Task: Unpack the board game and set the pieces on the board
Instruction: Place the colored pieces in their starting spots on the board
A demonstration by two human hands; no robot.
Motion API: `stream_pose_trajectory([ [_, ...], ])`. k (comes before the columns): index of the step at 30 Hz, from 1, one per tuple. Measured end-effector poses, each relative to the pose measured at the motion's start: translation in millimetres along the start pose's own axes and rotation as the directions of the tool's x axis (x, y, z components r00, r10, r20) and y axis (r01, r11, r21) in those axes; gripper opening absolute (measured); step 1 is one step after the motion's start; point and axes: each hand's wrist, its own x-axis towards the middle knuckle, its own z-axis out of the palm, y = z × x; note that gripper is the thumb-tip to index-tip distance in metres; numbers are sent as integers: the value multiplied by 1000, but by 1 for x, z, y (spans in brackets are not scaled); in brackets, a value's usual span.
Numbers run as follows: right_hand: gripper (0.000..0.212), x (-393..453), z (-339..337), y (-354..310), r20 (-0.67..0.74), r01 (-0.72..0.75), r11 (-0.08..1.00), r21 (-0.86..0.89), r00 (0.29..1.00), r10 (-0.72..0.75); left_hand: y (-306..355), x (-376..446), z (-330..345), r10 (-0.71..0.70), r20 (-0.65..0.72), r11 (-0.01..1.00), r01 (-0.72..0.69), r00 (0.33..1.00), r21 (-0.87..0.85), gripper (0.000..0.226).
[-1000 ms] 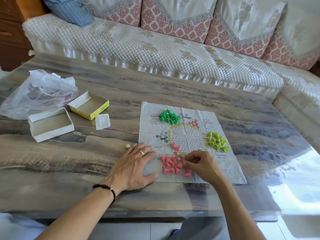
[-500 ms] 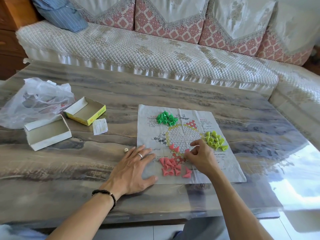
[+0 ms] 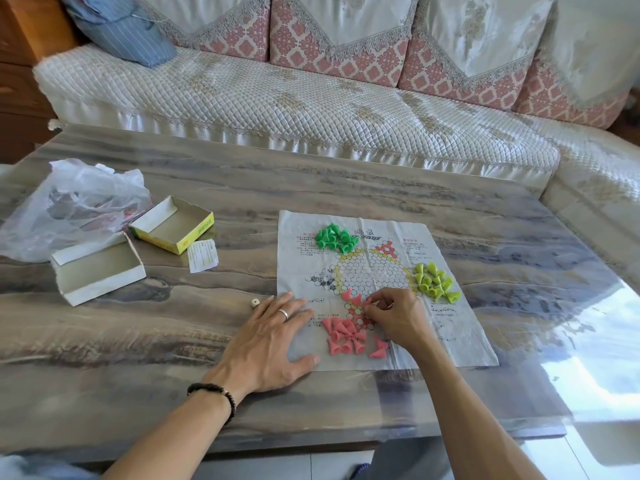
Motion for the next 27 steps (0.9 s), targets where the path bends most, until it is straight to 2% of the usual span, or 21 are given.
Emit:
stream_pose_trajectory([
  [3,7,-1,0,0,5,-11,999,44,1000,10,0,1,1,1,-22,1000,-2,1000,-11,83],
  [5,16,-5,-4,2,4,-46,987,155,999,46,0,1,1,1,-30,1000,-2,1000,-10,82],
  [8,10,-17,-14,9,-4,-66,959,276,998,70,-1,1,1,6,-37,1000,-6,999,-7,81],
  [10,5,-29,-19,14,19,-39,972,232,999,36,0,1,1,5,-25,1000,-5,1000,-2,82],
  [18,25,-47,-18,24,80,2,1000,15,997,-3,1,-1,-1,3,-4,999,-3,1000,38,84],
  [21,14,-45,-16,17,96,28,997,-79,995,-20,2,-1,-2,5,-7,1000,-5,1000,30,83],
  [23,6,-44,-15,15,107,25,997,-74,994,-17,2,-1,-2,7,4,999,-7,1000,42,82],
  [27,5,-44,-16,15,113,16,999,-28,994,-13,2,-1,-2,6,-3,1000,-6,1000,28,84],
])
